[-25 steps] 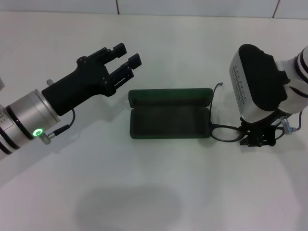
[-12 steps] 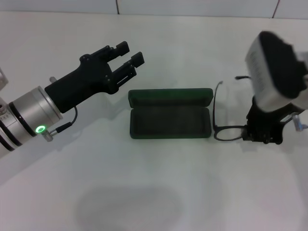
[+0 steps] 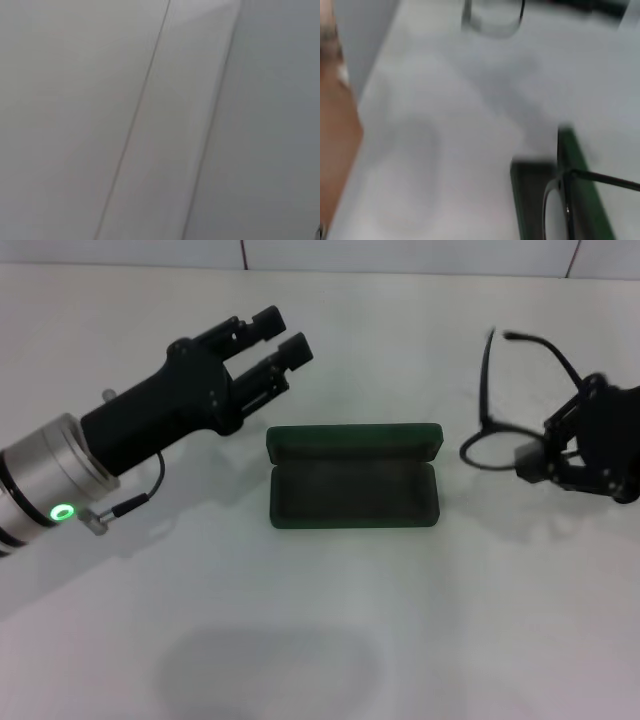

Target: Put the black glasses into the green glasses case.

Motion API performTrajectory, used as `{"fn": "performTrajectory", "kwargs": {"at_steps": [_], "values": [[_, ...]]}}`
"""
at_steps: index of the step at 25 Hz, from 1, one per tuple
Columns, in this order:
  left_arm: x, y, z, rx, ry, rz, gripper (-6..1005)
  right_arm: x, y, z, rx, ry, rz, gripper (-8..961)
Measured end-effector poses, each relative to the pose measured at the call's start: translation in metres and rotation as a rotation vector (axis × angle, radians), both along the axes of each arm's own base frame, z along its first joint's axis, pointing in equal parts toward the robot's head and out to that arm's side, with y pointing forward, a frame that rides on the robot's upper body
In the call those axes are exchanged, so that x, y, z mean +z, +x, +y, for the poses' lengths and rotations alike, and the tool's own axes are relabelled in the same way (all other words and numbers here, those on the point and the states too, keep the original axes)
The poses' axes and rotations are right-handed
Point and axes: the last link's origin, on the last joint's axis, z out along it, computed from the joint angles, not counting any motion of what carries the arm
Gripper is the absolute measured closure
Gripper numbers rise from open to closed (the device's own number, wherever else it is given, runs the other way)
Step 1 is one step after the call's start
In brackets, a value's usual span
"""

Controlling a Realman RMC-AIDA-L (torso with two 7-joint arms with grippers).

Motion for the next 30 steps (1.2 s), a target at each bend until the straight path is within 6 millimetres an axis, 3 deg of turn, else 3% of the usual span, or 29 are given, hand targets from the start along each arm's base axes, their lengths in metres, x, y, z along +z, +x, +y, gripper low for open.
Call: {"fn": "performTrajectory", "kwargs": {"at_steps": [3,9,12,17,24,30], "values": [[0.008,0.004,0.002,-0.010,-0.047,-0.035,462,0.003,0.008,-0.008,0.055,-0.005,0.164,846],[0.022,0.022,0.006,-0.089,-0.149,-0.087,459,-0.016,0.032,-0.021,0.154,0.065,0.440,845],[0.024,0.032,0.005,-0.153,-0.194,-0.096,351,-0.026,0.038,-0.022,0.193,0.102,0.539,845],[0.027,0.054,0.021,-0.186,-0.390,-0.056,162,-0.045,0.037,-0.026,0.314,0.078,0.569,845],[0.016,0.075,0.030,-0.214,-0.538,0.017,165,-0.058,0.024,-0.019,0.372,0.048,0.535,845],[0.006,0.080,0.030,-0.216,-0.627,0.083,167,-0.063,0.019,-0.013,0.393,0.060,0.501,846]]}}
